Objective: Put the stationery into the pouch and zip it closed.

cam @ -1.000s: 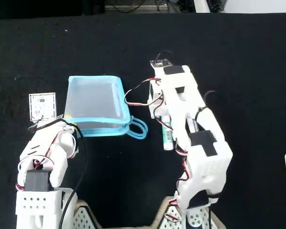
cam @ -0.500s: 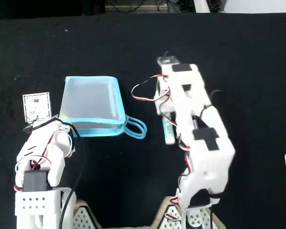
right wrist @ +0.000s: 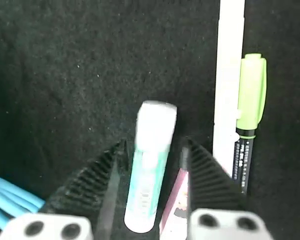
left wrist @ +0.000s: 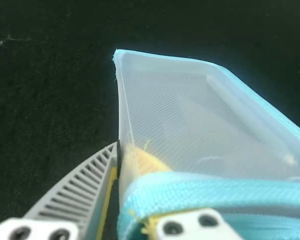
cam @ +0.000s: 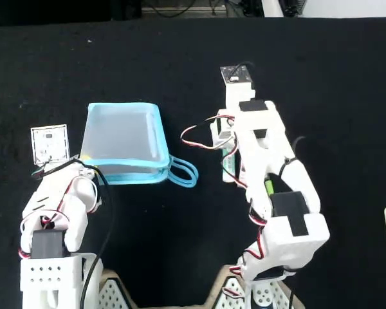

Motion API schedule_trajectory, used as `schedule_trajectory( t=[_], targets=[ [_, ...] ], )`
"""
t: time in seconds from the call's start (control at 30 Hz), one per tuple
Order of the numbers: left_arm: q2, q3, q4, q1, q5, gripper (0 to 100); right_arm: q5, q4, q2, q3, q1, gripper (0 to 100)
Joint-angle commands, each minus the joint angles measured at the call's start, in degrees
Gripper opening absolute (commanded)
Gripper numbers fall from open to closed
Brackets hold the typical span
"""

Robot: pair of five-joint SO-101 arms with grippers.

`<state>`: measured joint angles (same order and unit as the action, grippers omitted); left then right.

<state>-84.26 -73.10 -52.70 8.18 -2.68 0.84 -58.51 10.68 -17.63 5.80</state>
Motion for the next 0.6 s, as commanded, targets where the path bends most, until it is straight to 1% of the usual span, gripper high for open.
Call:
schedule_trajectory(
  t=[0.0,0.13,0.5,0.57],
  targets=[
    [-0.79,1.71,0.97,0.57,0.18,3,-0.53,-0.7,0.31,4.09,-0.26,18.4],
    [-0.79,1.71,0.88,0.57,0.18,3,-0.62,-4.22,3.12,9.19,0.0,18.4],
    [-0.79,1.71,0.97,0.57,0.18,3,-0.79,-5.54,17.63,22.11,-0.09,18.2],
    [-0.79,1.71,0.97,0.57,0.18,3,-2.9,-8.53,18.59,25.19,-0.35,14.7]
  ],
)
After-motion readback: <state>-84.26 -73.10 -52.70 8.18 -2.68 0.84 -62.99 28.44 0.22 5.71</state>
